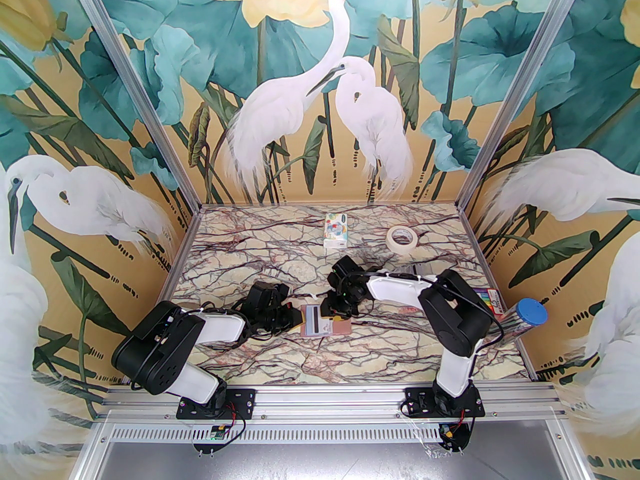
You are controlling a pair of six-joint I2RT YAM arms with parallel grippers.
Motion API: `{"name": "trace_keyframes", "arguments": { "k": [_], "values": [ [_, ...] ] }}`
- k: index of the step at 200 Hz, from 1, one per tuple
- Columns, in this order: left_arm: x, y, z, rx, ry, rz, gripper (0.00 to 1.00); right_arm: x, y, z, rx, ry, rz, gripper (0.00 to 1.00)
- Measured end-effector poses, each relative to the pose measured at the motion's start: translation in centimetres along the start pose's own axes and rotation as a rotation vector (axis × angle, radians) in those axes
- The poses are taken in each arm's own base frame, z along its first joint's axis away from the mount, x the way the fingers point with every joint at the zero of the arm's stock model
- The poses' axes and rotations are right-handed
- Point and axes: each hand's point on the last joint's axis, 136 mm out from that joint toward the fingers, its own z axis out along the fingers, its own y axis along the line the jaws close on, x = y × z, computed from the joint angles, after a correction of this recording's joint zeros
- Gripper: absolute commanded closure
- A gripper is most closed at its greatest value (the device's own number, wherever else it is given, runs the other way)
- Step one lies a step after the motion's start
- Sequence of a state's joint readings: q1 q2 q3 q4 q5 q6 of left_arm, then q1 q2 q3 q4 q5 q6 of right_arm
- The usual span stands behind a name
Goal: Put the credit cards into the card holder
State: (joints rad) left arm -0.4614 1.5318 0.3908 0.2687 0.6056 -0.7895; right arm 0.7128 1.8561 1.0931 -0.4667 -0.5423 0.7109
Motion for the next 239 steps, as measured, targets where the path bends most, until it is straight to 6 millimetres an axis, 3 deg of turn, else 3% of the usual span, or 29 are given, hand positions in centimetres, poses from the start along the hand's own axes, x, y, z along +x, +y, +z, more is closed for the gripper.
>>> {"name": "trace_keyframes", "arguments": {
  "k": [89, 137, 158, 172, 203, 239],
  "values": [
    [0.0, 0.0, 0.2, 0.005, 0.005, -0.001, 0.96, 0.0, 0.8, 1.0, 0.029, 0.020, -0.014, 0.70],
    [0.0, -0.1, 0.2, 0.010, 0.002, 0.005, 0.96, -0.1, 0.9, 0.8, 0.057, 0.012, -0.023, 0.57],
    [-0.1, -0.2, 0.2, 0.012, 0.001, 0.006, 0.96, -0.1, 1.1, -0.2, 0.076, -0.012, -0.038, 0.55],
    [-0.1, -0.2, 0.2, 0.012, 0.001, 0.006, 0.96, -0.3, 1.5, -1.2, 0.080, -0.037, -0.051, 0.61],
    [-0.1, -0.2, 0.2, 0.012, 0.001, 0.007, 0.96, -0.7, 2.4, -2.4, 0.065, -0.081, -0.081, 0.84],
    [-0.1, -0.2, 0.2, 0.012, 0.001, 0.007, 0.97, -0.3, 1.5, -1.8, 0.082, -0.071, -0.077, 0.92]
  ]
}}
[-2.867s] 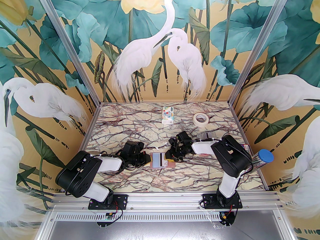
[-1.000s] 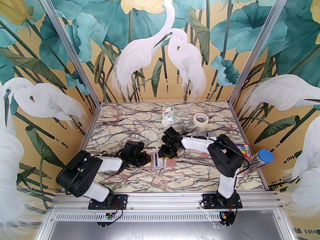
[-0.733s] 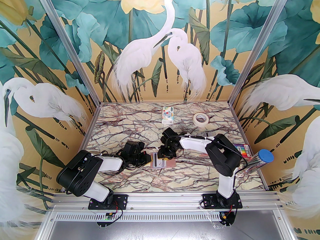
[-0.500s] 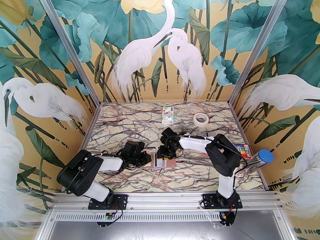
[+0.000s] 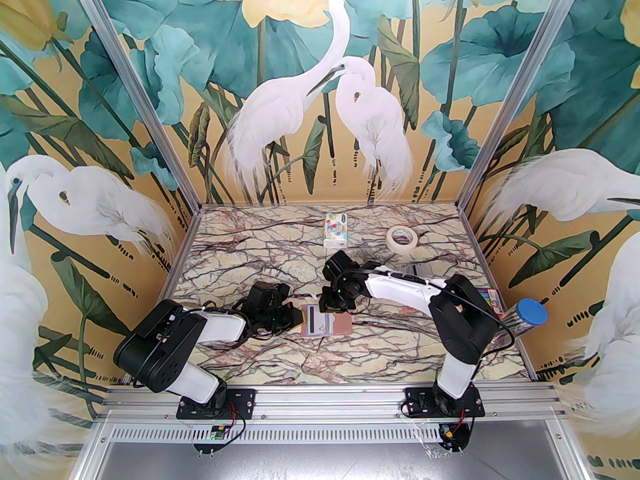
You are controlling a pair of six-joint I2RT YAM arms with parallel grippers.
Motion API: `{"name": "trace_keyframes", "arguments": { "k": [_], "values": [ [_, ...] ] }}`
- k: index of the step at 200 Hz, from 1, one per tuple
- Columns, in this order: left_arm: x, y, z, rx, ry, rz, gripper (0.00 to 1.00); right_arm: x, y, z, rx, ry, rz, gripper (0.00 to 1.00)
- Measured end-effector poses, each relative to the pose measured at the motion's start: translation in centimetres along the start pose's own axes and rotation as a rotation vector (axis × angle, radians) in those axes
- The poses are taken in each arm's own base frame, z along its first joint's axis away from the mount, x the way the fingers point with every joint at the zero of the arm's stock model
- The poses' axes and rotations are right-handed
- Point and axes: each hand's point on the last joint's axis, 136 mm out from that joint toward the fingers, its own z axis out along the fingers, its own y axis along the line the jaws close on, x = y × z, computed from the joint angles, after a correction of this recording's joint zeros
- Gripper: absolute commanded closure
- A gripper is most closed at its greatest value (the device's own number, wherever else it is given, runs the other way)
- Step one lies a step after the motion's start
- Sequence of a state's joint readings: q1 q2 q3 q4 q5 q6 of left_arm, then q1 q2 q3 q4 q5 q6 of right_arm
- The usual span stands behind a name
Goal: Put the credit cards into the card holder
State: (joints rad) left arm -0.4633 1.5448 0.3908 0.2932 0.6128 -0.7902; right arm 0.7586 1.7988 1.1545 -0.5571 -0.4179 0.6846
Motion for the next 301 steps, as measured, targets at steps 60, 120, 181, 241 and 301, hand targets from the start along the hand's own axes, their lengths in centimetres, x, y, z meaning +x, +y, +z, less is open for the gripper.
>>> {"name": "trace_keyframes", "arguments": {
  "k": [60, 120, 181, 241, 301],
  "values": [
    [0.0, 0.0, 0.0, 0.000, 0.000, 0.000, 0.97, 0.2, -0.9, 1.4, 0.020, 0.026, 0.014, 0.96],
    [0.0, 0.0, 0.0, 0.000, 0.000, 0.000, 0.97, 0.8, -1.9, 2.3, 0.038, 0.050, 0.027, 0.98],
    [0.0, 0.0, 0.0, 0.000, 0.000, 0.000, 0.96, 1.2, -2.5, 2.9, 0.039, 0.058, 0.032, 0.98],
    [0.0, -0.1, -0.1, -0.007, -0.008, 0.000, 0.86, 1.2, -2.5, 3.1, 0.024, 0.057, 0.033, 0.99],
    [0.0, 0.2, -2.2, -0.095, -0.064, -0.020, 0.65, 1.2, -2.5, 3.1, 0.016, 0.057, 0.033, 1.00]
  ]
}}
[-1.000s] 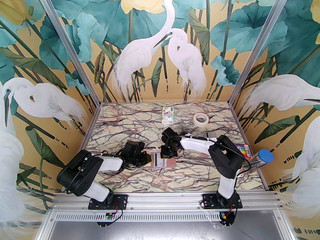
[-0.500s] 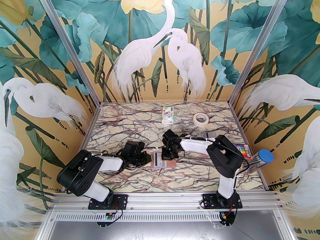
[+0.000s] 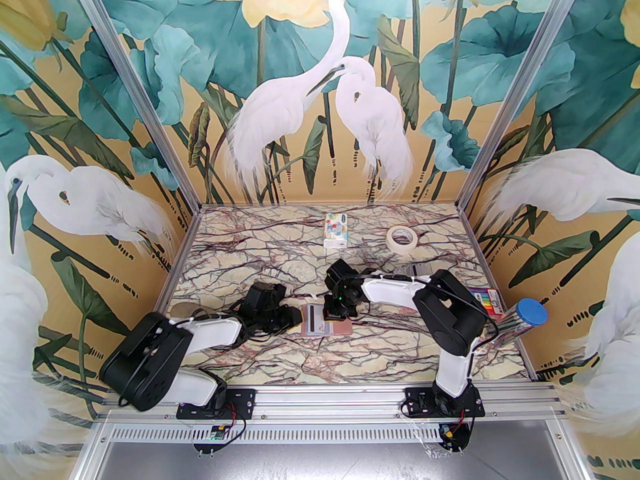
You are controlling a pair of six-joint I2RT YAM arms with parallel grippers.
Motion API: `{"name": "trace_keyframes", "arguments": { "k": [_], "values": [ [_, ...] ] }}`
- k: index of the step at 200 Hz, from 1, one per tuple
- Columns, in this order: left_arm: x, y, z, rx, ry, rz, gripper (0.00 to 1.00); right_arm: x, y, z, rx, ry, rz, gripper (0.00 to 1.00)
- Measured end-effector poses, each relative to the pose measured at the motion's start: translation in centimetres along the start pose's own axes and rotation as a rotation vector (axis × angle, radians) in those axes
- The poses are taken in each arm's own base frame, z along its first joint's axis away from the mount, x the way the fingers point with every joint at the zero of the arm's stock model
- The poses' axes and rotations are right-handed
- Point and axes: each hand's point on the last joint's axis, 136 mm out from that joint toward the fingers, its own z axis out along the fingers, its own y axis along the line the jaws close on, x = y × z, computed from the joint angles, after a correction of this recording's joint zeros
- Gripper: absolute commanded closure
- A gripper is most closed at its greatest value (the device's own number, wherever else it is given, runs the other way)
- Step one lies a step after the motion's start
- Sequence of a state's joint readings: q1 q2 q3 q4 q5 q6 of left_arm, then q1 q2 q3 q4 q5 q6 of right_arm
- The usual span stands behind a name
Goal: Put the credit cards into the card holder
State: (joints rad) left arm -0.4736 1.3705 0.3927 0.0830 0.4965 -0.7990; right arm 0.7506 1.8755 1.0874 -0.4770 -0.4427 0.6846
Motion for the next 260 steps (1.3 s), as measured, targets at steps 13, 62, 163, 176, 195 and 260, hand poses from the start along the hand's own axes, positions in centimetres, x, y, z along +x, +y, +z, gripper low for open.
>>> {"name": "trace_keyframes", "arguments": {
  "k": [13, 62, 163, 176, 195, 260],
  "values": [
    [-0.1, -0.2, -0.7, -0.010, -0.018, 0.003, 0.63, 0.0, 0.0, 0.0, -0.002, 0.000, 0.000, 1.00],
    [-1.3, -2.6, -1.6, 0.027, -0.041, 0.027, 0.64, -0.1, 0.2, 0.1, -0.014, 0.000, -0.004, 1.00],
    [0.9, -1.8, 0.9, -0.010, 0.060, 0.036, 0.69, 0.0, 0.2, 0.2, -0.017, 0.000, -0.005, 1.00],
    [0.9, -2.2, 1.1, -0.007, 0.067, 0.044, 0.70, 0.0, 0.2, 0.2, -0.017, 0.000, -0.005, 1.00],
    [0.7, -2.7, 1.3, 0.002, 0.064, 0.053, 0.70, 0.0, 0.2, 0.2, -0.017, 0.000, -0.005, 1.00],
    [1.2, -3.0, 2.0, 0.007, 0.081, 0.066, 0.75, 0.0, 0.2, 0.2, -0.020, 0.002, -0.004, 1.00]
  ]
}}
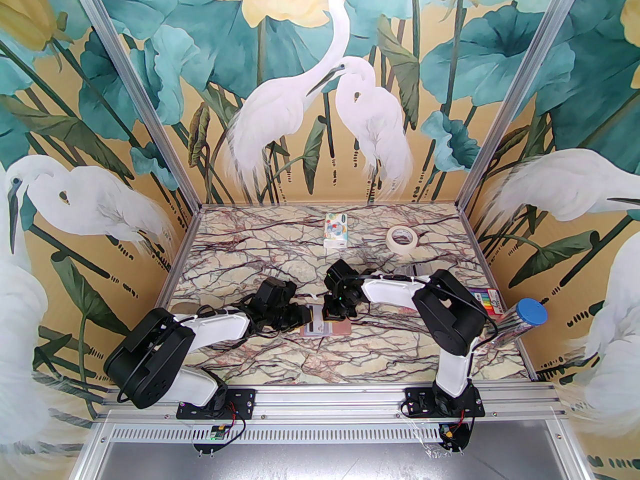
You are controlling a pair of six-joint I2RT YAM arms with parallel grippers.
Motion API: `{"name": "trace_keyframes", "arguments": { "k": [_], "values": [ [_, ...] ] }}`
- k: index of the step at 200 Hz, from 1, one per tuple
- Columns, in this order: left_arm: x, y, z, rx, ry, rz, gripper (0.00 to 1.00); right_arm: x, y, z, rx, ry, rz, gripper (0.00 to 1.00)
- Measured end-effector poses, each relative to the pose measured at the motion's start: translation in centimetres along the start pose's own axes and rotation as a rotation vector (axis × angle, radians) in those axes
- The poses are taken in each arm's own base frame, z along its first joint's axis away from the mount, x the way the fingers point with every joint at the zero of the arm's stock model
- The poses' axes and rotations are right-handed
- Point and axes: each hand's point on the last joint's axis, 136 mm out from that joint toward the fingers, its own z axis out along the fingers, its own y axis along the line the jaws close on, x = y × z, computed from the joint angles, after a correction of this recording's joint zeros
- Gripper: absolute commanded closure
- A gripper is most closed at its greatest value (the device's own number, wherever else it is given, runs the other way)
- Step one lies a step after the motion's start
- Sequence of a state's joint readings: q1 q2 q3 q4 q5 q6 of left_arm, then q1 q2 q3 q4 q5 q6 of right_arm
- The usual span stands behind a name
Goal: Put the credit cards into the card holder
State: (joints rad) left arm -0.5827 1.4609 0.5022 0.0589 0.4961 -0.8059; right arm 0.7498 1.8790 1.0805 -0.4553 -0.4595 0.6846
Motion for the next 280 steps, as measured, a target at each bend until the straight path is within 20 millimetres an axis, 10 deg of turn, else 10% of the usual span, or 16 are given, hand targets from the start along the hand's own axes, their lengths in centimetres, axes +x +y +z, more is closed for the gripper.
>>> {"name": "trace_keyframes", "arguments": {
  "k": [56, 117, 280],
  "values": [
    [-0.4, -1.8, 0.1, 0.042, -0.007, 0.019, 0.77, 0.0, 0.0, -0.1, -0.001, -0.001, 0.000, 1.00],
    [-0.1, -3.0, 0.2, 0.078, -0.002, 0.029, 0.76, 0.1, 0.1, -0.7, 0.012, -0.018, 0.007, 0.77],
    [0.5, -7.0, 4.1, 0.114, 0.070, 0.112, 0.64, -0.4, -4.8, -8.8, 0.074, -0.198, 0.141, 0.72]
  ]
}}
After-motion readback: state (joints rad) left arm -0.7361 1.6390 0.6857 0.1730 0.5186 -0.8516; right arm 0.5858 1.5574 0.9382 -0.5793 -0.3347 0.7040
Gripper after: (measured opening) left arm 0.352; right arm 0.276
